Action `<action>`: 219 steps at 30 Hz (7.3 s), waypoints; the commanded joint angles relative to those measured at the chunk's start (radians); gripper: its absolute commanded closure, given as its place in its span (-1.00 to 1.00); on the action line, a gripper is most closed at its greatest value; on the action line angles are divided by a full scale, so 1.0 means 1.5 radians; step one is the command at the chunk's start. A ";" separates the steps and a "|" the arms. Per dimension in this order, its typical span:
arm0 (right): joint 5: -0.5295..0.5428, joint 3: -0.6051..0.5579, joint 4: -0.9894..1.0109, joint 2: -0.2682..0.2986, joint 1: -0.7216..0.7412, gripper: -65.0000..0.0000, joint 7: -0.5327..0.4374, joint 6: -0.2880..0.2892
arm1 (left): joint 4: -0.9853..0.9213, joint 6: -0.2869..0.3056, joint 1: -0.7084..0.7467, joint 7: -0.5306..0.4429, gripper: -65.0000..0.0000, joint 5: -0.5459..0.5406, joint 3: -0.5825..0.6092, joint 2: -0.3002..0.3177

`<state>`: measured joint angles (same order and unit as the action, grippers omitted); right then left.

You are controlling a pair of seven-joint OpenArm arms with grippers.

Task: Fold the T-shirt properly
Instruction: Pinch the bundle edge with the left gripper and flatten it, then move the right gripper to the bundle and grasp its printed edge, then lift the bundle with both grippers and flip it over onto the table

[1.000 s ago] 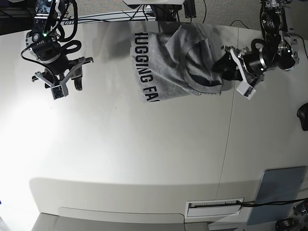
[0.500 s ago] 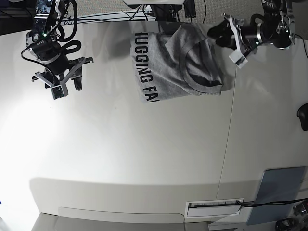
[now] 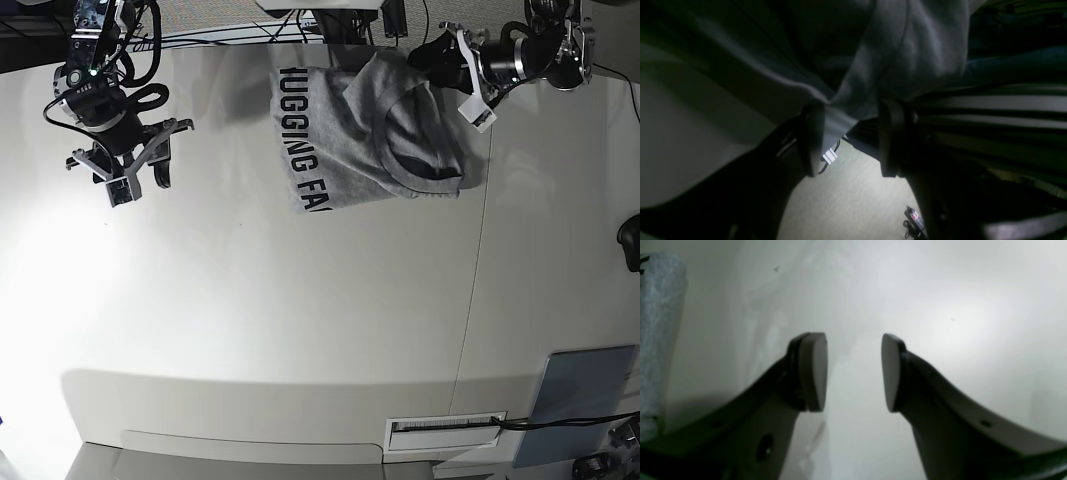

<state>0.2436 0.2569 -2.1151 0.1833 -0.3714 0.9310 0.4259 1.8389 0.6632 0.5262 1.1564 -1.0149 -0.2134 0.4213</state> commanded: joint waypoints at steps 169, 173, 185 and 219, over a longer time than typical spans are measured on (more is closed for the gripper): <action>-0.288 -0.515 0.328 -0.106 0.232 1.00 -0.010 -0.228 | -0.261 -0.001 -0.391 -0.388 1.00 0.317 0.069 0.118; -0.288 -0.515 0.293 -0.097 0.201 1.00 0.001 -0.230 | -0.261 -0.001 -0.328 -0.365 1.00 0.212 0.069 0.181; -0.283 -0.516 0.290 -0.091 0.156 1.00 -0.002 -0.230 | -0.268 0.018 -0.241 -0.405 1.00 0.222 0.069 0.134; -0.336 -0.586 0.237 -0.074 0.137 1.00 -0.011 -0.310 | -0.335 -0.112 -0.341 -0.382 1.00 0.241 0.069 0.176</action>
<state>-0.2592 -0.6174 -1.7405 0.0780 -0.1741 0.9352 -0.0372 1.3224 0.4896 0.0257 0.6029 -0.6365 -0.1040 0.6670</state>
